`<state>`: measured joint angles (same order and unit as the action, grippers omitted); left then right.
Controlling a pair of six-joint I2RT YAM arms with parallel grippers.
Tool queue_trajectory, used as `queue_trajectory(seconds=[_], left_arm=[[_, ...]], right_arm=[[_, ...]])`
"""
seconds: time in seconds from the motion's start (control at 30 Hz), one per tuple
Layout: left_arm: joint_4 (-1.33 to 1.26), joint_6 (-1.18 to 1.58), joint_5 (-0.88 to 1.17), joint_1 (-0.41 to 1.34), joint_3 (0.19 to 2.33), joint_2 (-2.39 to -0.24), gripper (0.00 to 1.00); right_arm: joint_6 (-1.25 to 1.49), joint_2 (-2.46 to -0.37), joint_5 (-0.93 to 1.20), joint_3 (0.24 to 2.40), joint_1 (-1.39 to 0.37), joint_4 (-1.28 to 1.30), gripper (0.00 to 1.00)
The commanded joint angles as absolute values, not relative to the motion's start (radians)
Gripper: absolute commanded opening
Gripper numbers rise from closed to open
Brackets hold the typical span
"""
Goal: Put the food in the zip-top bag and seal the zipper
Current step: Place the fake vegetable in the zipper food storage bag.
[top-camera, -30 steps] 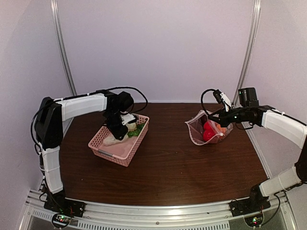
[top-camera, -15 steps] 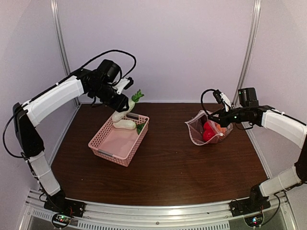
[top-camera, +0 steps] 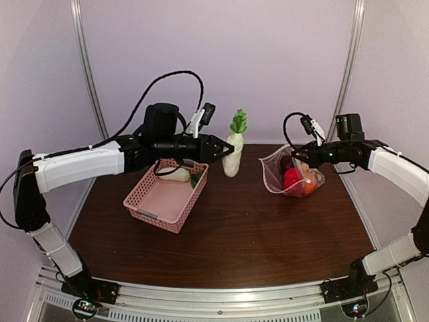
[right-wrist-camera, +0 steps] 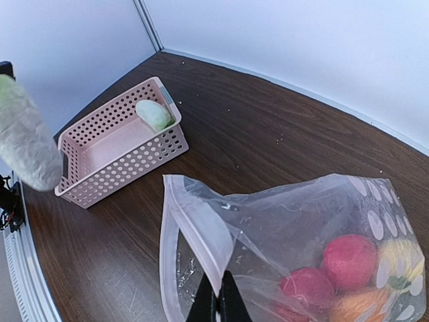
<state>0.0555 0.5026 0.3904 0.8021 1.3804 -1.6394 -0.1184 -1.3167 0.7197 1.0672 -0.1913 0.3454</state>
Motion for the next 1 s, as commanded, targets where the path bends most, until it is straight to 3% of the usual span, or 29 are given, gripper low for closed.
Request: queue_trajectory(seconds=[0.0,0.17,0.43,0.97], left_arm=[[-0.429,0.569,0.412,0.899,1.345,-1.657,0.21],[-0.761,0.614,0.417,0.976,1.322,-1.743,0.24],[-0.837,0.571,0.318,1.025,1.398,-1.893,0.24],[-0.576,0.145,0.148,1.049,1.596,-2.039,0.26]], right_arm=[[-0.104,-1.335,0.726,1.170,-0.202,0.429,0.00],[-0.107,-1.330,0.735,1.260,-0.206,0.527,0.00],[-0.087,-1.307,0.750,1.335,-0.209,0.632,0.00],[0.000,-1.338,0.899,1.427,-0.209,0.667,0.00]])
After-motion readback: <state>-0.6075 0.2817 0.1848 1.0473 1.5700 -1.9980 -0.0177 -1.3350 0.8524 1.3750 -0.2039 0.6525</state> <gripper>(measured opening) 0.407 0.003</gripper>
